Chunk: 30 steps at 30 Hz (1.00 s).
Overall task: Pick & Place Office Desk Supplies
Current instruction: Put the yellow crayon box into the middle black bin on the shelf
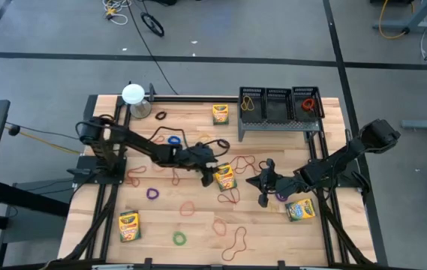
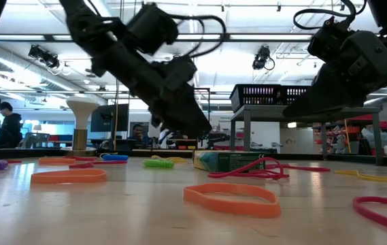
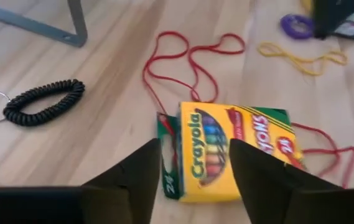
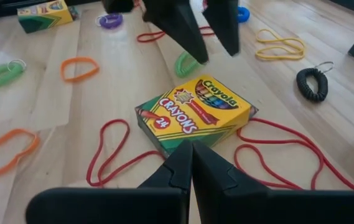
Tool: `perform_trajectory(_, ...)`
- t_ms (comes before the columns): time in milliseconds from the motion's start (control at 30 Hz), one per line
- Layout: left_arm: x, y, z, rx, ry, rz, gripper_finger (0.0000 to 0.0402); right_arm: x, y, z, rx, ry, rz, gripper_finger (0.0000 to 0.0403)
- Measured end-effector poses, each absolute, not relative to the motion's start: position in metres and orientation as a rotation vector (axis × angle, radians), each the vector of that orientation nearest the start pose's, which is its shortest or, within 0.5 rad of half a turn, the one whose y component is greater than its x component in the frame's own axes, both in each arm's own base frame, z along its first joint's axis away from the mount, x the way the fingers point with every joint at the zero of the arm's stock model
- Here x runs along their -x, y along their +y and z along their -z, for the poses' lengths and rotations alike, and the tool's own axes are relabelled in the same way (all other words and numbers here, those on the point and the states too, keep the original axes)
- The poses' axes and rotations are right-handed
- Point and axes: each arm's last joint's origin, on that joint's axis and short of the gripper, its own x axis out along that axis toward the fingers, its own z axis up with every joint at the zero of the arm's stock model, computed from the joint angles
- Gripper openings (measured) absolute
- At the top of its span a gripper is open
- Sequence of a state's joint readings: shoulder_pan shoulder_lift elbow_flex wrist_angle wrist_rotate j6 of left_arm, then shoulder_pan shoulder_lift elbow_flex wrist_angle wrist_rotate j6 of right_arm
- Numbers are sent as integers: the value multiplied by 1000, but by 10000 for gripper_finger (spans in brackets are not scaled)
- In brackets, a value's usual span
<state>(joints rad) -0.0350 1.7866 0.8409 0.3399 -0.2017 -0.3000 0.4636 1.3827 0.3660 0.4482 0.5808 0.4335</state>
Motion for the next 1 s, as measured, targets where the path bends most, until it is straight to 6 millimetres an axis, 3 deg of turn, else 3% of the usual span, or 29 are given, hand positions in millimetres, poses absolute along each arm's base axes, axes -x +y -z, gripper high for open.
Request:
perform_trajectory(200, -360, 6, -137, 224, 631, -201, 222, -211, 88, -137, -145, 454, 217, 20)
perform_trajectory(600, -362, 9, -117, 268, 704, -116, 174, -213, 89, -130, -135, 476, 223, 20)
perform_trajectory(767, -361, 8, -117, 263, 712, -76, 125, -213, 89, -125, -126, 491, 225, 20)
perform_trajectory(1000, -361, 8, -119, 193, 716, -32, 15, -214, 89, -126, -132, 481, 223, 20)
